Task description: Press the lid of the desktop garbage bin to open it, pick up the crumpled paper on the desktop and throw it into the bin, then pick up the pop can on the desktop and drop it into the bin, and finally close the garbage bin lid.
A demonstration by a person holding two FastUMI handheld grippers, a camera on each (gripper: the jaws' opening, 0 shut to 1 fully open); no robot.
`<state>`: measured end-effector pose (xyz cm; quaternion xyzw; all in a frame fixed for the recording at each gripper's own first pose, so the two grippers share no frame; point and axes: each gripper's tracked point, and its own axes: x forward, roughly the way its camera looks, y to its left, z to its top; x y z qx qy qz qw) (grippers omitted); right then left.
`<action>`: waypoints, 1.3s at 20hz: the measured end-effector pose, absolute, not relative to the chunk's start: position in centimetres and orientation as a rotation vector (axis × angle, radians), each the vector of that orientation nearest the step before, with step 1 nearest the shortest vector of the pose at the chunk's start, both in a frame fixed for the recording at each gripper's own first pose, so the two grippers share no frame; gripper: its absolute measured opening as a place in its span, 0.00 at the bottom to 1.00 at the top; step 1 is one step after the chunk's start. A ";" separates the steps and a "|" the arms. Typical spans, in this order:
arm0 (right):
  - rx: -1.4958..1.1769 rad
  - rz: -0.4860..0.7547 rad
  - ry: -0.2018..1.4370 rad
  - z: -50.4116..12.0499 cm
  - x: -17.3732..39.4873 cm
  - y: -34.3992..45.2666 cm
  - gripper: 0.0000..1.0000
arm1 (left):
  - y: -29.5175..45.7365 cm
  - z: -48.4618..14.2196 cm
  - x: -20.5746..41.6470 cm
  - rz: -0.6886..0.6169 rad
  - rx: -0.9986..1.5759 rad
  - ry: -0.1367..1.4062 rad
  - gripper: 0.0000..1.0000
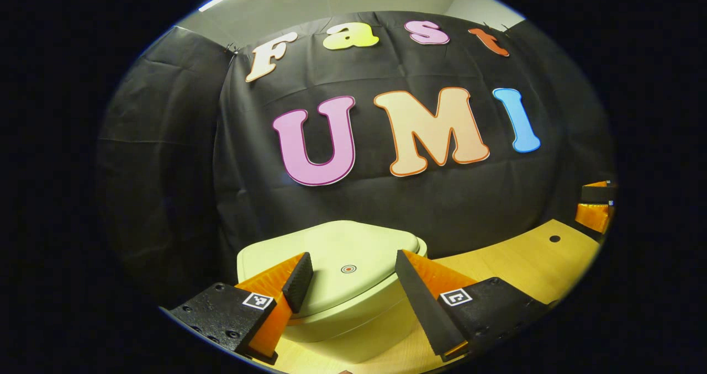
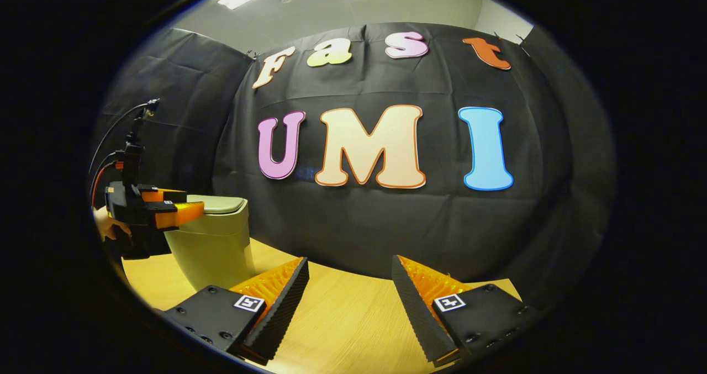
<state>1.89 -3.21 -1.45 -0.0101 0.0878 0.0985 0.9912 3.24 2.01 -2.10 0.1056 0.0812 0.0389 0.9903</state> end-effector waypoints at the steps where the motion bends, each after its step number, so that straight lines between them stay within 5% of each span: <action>1: -0.020 0.198 0.176 -1.5 2.0 -3.2 0.95 | 1.9 -2.2 3.1 0.068 0.196 0.177 0.94; 15: -0.017 0.181 0.184 -1.7 2.2 -3.8 0.95 | 1.5 -3.0 3.8 0.009 0.298 0.484 0.93; 26: 0.001 0.187 0.187 -1.7 2.2 -4.0 0.95 | 0.6 -2.6 4.1 0.029 0.180 0.402 0.91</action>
